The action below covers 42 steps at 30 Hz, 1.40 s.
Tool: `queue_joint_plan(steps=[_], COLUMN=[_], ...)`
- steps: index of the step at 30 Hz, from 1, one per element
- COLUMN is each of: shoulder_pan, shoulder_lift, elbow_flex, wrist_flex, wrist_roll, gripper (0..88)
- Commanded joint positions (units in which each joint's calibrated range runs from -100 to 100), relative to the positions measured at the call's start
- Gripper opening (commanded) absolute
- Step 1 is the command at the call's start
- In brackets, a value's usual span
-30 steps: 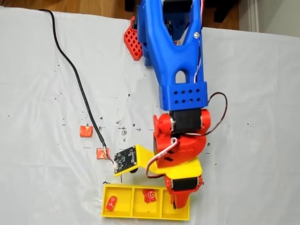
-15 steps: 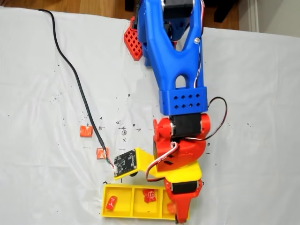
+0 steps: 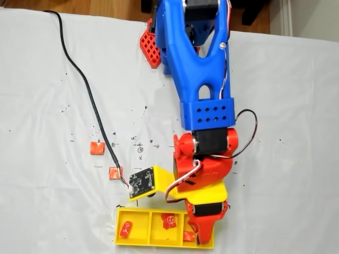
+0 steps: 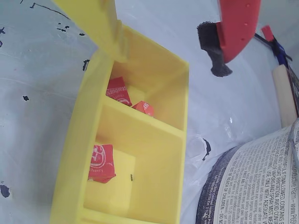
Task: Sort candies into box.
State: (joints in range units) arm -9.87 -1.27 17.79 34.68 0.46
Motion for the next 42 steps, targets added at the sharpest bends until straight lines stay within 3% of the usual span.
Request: queue_joint_plan(steps=[1,3,9,20,27,42], shoulder_pan=[1.2,1.8,4.4,14.0,18.4,26.6], shoulder_lift=[-8.1,-9.1,-10.7,-14.3,-10.9,3.0], elbow_flex=[-5.2,-6.6,-10.7,-13.6,-9.9,-17.2], wrist_flex=[3.5,6.7,15.1,36.4,34.9,34.4], wrist_roll=[0.1,0.0,0.5,13.8,16.9,24.0], gripper=[4.9,0.2,0.2,0.2,0.2,15.6])
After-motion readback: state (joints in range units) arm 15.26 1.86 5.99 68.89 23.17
